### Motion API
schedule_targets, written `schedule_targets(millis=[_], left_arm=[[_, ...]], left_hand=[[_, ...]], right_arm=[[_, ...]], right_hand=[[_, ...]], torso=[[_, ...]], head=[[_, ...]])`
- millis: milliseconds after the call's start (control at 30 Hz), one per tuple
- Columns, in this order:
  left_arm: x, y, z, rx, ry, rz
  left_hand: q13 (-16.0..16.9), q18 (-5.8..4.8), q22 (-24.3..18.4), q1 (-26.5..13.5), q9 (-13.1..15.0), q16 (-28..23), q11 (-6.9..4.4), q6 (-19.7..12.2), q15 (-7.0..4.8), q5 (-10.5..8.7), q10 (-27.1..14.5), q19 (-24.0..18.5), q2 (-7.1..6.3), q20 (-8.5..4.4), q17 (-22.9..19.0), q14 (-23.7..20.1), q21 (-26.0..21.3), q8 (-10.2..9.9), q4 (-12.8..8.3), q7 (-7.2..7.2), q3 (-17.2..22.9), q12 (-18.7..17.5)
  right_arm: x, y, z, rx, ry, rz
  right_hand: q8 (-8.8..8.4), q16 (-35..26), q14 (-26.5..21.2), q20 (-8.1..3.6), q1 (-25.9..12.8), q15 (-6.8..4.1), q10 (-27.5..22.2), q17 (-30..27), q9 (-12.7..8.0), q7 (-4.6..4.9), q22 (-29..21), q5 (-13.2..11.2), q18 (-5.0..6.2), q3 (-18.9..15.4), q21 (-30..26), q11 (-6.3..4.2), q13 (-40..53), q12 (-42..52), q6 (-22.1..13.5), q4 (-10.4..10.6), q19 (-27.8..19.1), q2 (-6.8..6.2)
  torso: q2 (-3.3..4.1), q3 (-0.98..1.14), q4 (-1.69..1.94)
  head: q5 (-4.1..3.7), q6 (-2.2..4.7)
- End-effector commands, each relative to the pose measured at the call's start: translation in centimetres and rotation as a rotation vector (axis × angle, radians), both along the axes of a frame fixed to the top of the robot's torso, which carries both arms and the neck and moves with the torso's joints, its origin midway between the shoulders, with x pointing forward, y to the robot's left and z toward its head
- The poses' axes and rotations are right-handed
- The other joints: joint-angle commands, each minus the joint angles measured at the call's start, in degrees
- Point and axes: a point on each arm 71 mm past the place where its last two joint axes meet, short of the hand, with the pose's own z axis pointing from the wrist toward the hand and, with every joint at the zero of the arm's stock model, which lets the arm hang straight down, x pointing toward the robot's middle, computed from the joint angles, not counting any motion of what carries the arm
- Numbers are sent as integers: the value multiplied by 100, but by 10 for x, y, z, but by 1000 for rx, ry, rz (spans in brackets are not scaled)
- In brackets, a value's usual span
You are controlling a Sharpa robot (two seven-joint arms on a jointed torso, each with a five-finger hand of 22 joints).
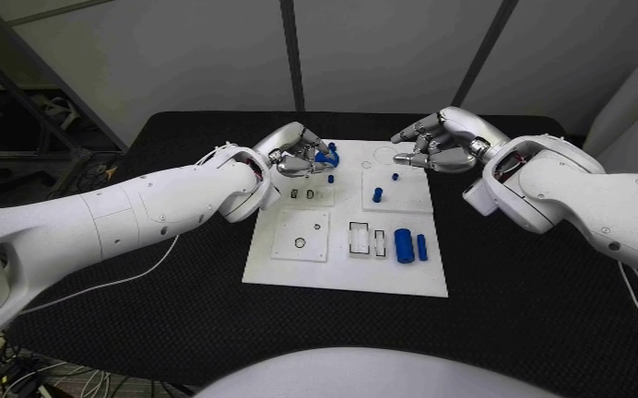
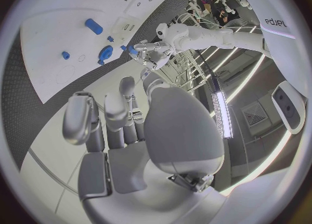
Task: Assemble the parts on the task board
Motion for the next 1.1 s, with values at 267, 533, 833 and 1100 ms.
schedule_targets(millis=[267,533,833,1100], left_arm=[[-3,-12,-8,167,-16,-66],[-6,-18,-15,285,19,-95],[-7,-21,-17,340,23,-102],[-6,-21,-18,369,17,-89]], left_hand=[[1445,-393,202,-113,382,125,-226,221,-34,-1,854,101,91,3,932,432,166,95,-208,-107,-55,1912],[1762,-416,320,-156,381,206,-227,268,-30,-59,1042,158,105,6,1054,466,271,74,-284,-115,-78,2346],[1877,-429,391,-163,364,263,-224,315,-23,-78,1117,188,95,12,1146,491,333,60,-352,-111,-83,2506],[1905,-440,438,-170,352,290,-223,334,-22,-86,1135,219,96,13,1189,503,381,51,-376,-111,-83,2545]], right_arm=[[1,1,1,-2,-11,2],[1,1,1,-2,-11,2],[1,1,1,-2,-11,1],[1,1,1,-3,-10,1]], right_hand=[[-12,-15,38,9,-12,-6,34,6,-2,3,-1,33,60,43,-28,-19,3,29,44,0,47,40],[-12,-15,38,9,-12,-6,34,6,-2,3,-1,33,60,43,-28,-19,3,29,44,0,47,40],[-12,-9,42,8,-11,-7,38,19,-2,3,11,32,57,53,-19,-19,8,40,48,-1,54,53],[-12,-9,42,8,-11,-7,38,19,-2,3,11,32,57,53,-19,-19,8,40,48,-1,54,53]], torso=[[-2,3,4],[-1,2,0],[5,5,5],[6,5,1]], head=[[-52,-29],[-61,-39],[-76,-68],[-72,-87]])
